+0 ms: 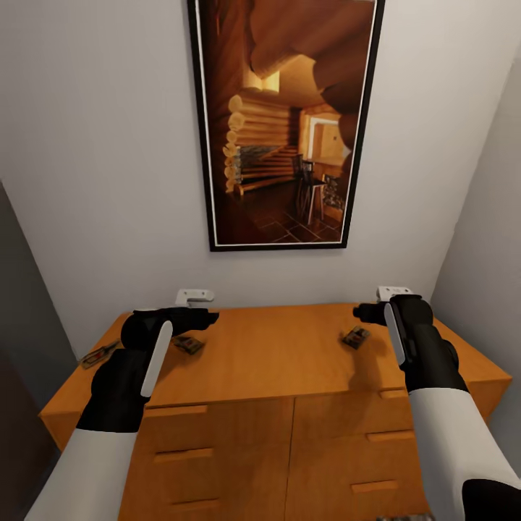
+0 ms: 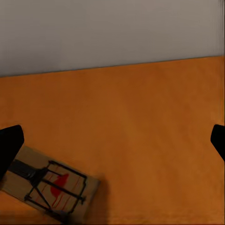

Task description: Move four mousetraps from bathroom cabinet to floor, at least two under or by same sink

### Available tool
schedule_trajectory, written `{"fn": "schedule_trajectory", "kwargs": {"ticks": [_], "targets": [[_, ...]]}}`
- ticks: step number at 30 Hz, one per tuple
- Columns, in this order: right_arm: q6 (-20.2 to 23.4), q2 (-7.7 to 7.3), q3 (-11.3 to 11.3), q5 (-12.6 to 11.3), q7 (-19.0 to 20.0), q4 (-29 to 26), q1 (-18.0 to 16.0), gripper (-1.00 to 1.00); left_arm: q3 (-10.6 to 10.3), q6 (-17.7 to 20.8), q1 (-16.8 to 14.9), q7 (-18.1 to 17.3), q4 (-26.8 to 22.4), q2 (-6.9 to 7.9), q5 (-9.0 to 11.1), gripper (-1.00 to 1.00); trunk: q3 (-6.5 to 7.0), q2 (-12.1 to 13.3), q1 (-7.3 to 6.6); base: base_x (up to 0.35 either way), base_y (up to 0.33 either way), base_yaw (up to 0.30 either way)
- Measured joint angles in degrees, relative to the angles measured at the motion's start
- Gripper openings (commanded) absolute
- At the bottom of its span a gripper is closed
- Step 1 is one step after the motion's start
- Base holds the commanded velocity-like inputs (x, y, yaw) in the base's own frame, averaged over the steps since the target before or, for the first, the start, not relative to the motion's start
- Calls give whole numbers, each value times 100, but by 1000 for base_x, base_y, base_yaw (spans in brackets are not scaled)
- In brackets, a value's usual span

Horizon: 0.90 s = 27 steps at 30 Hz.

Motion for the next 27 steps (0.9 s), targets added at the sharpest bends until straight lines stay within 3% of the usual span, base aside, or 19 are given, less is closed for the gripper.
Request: {"fn": "schedule_trajectory", "kwargs": {"ticks": [8,27], "targets": [[0,5,-2,0,5,-7,0,100,6,0,0,0,0,5,0,100,0,0,-1,-254,0,0],[0,220,-3,-1,1,43,0,100,33,0,1,17,7,93,-58,100,0,0,-3,-18,0,0]]}}
